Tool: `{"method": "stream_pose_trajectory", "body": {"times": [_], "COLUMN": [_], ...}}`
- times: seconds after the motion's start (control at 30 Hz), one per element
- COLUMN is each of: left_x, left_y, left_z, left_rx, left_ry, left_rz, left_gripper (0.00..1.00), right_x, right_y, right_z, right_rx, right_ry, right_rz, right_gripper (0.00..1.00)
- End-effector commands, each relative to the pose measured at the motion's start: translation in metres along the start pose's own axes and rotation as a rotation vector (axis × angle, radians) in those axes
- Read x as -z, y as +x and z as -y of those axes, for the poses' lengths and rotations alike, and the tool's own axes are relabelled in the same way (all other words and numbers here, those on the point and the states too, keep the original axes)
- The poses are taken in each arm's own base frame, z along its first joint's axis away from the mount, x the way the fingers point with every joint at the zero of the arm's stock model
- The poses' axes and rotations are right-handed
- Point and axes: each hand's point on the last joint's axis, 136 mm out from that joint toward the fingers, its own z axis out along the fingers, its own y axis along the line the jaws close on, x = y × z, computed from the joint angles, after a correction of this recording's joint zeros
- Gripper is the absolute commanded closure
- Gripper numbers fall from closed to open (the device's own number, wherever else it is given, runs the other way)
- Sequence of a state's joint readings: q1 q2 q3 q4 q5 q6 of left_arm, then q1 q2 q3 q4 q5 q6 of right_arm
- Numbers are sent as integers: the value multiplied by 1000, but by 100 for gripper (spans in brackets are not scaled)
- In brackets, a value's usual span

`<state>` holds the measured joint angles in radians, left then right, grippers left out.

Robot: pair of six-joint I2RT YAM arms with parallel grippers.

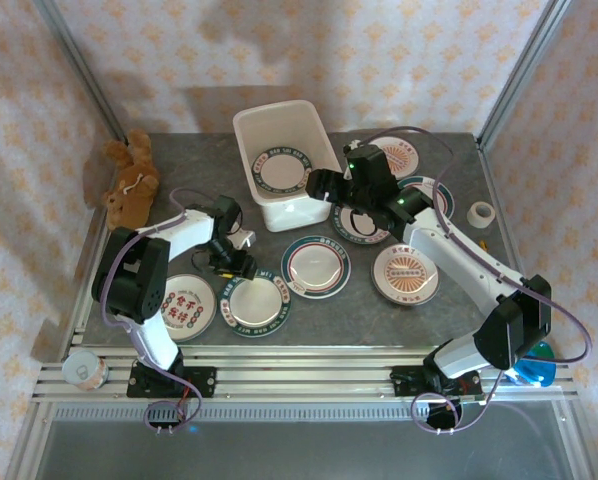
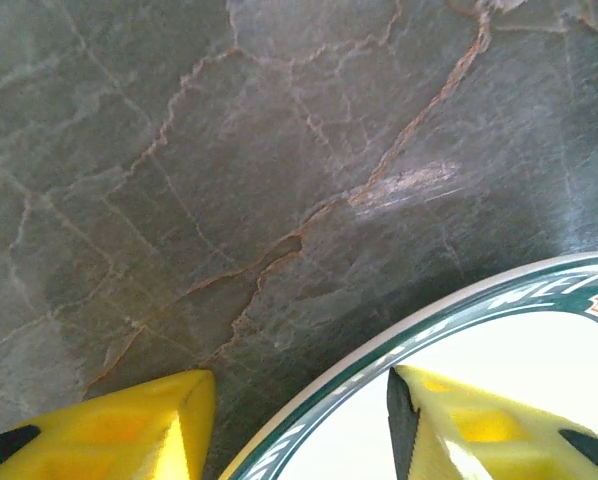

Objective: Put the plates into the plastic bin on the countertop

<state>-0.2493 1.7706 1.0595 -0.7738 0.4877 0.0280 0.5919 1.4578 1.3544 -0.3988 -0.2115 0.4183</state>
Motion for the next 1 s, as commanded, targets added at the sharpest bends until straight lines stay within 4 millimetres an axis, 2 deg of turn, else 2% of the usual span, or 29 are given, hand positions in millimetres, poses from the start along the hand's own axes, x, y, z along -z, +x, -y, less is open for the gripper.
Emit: {"method": "stream_pose_trajectory", "body": {"times": [0.0, 0.17, 0.37, 0.7, 0.97], "left_x": [-11, -13, -10, 13, 33], "left_y": [11, 12, 13, 6, 10], "left_z": [-7, -9, -18, -18, -17], "left_rx": [-1, 1, -3, -2, 5], "left_ry": [-38, -42, -101, -141, -171], "left_rz": [-63, -71, -88, -31, 15], "left_gripper": [52, 58, 77, 85, 90], "right_x": [0, -1, -3, -4, -6], "right_y": [-7, -7, -5, -7, -8], "right_z": [6, 8, 12, 11, 9], "right_rx": [-7, -8, -11, -13, -9], "right_ry": [16, 19, 38, 31, 25], "right_rz": [40, 46, 47, 52, 53], "right_gripper": [19, 18, 17, 16, 16]}}
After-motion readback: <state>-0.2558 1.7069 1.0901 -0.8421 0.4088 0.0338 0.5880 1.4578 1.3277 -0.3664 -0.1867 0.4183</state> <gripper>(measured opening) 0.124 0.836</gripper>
